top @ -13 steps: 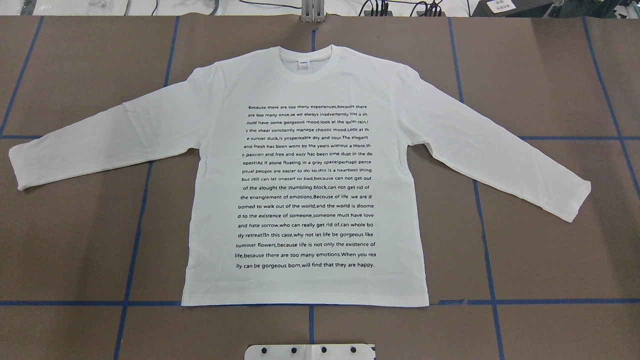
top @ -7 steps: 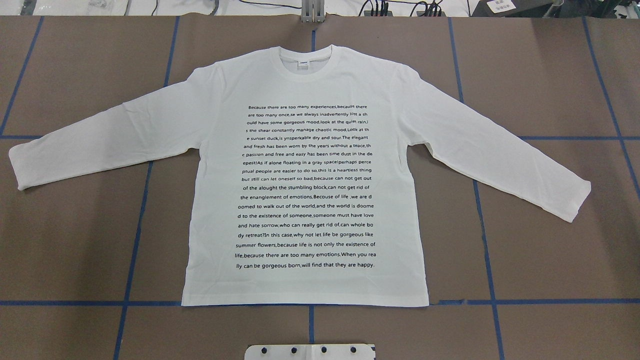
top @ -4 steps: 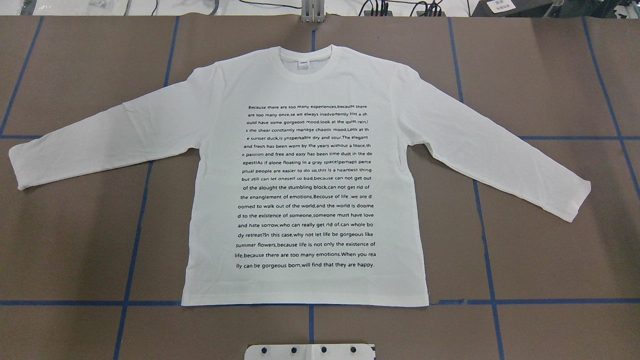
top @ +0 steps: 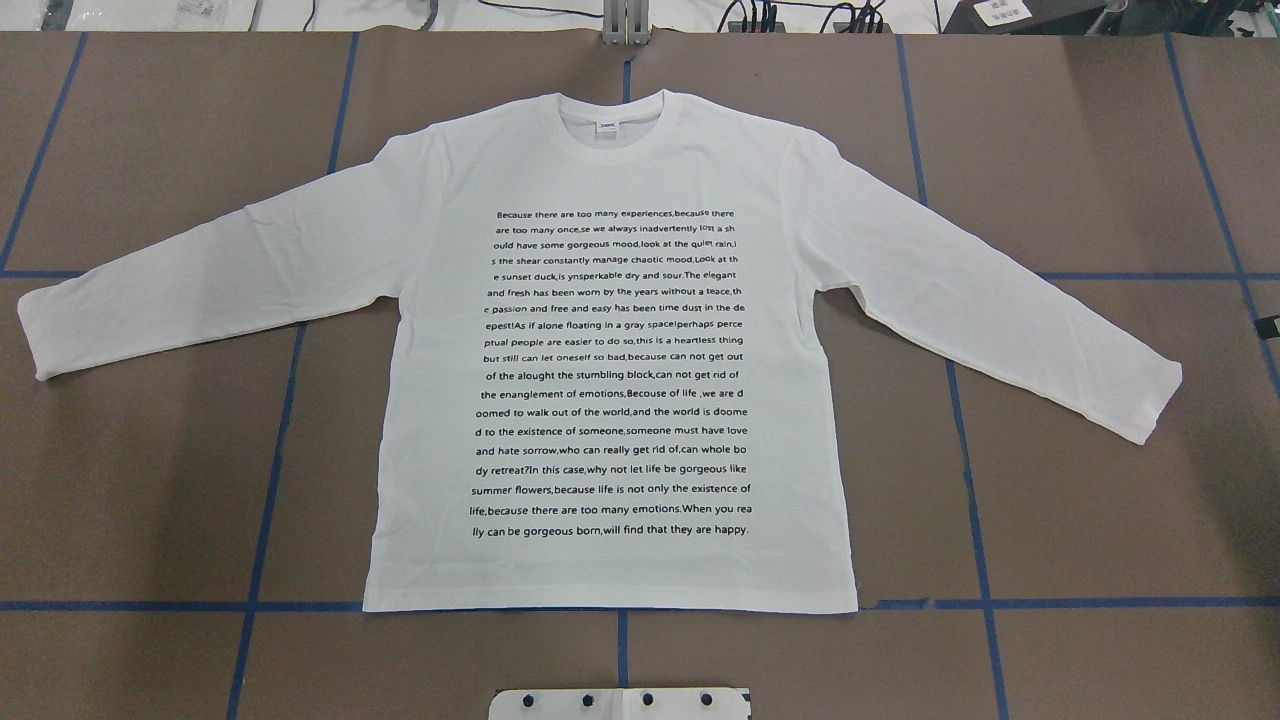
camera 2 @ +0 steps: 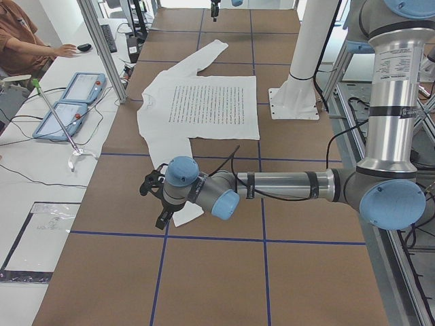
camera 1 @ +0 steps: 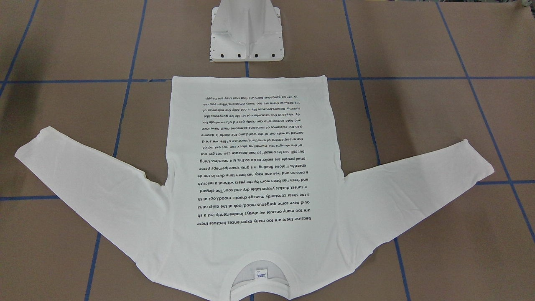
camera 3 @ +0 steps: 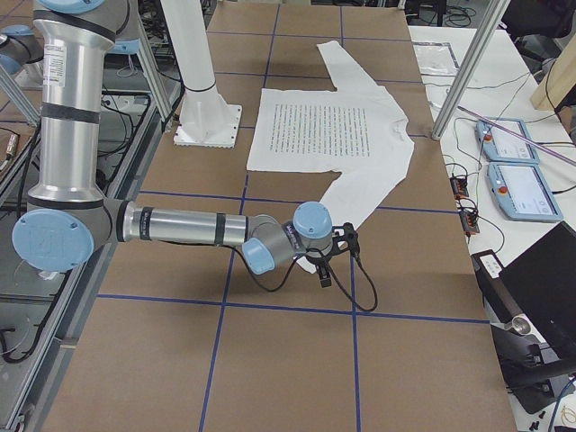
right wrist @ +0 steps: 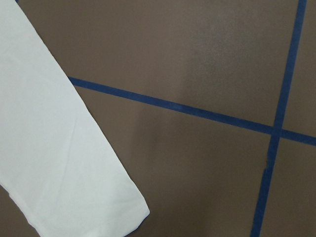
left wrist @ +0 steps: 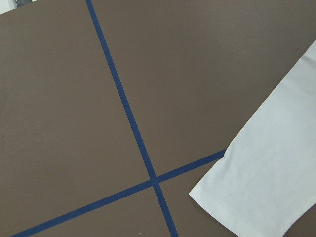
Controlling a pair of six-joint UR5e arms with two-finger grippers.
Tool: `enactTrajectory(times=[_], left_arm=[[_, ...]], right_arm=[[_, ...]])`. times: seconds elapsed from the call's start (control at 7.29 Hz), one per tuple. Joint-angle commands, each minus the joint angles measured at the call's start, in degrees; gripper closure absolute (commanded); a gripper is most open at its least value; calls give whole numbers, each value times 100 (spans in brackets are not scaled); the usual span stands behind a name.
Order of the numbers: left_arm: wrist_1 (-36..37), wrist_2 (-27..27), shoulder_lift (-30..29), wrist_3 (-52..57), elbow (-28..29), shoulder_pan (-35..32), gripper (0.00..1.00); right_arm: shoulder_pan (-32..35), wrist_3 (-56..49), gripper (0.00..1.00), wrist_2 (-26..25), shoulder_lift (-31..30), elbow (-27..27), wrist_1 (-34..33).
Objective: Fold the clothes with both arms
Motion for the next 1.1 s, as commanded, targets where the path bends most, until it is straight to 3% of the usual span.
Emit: enactTrajectory(times=[0.0, 0.27, 0.96], left_arm=[[-47, -25, 14, 17, 3, 2, 0], [-47, -25, 14, 35, 38, 2, 0], [-47, -33, 14, 35, 73, 2, 0]], right_arm=[[-753, 822, 0, -360, 408, -19, -207], [-1029, 1698, 0, -299, 499, -9, -326], [-1565, 1753, 0, -625, 552, -361, -404]])
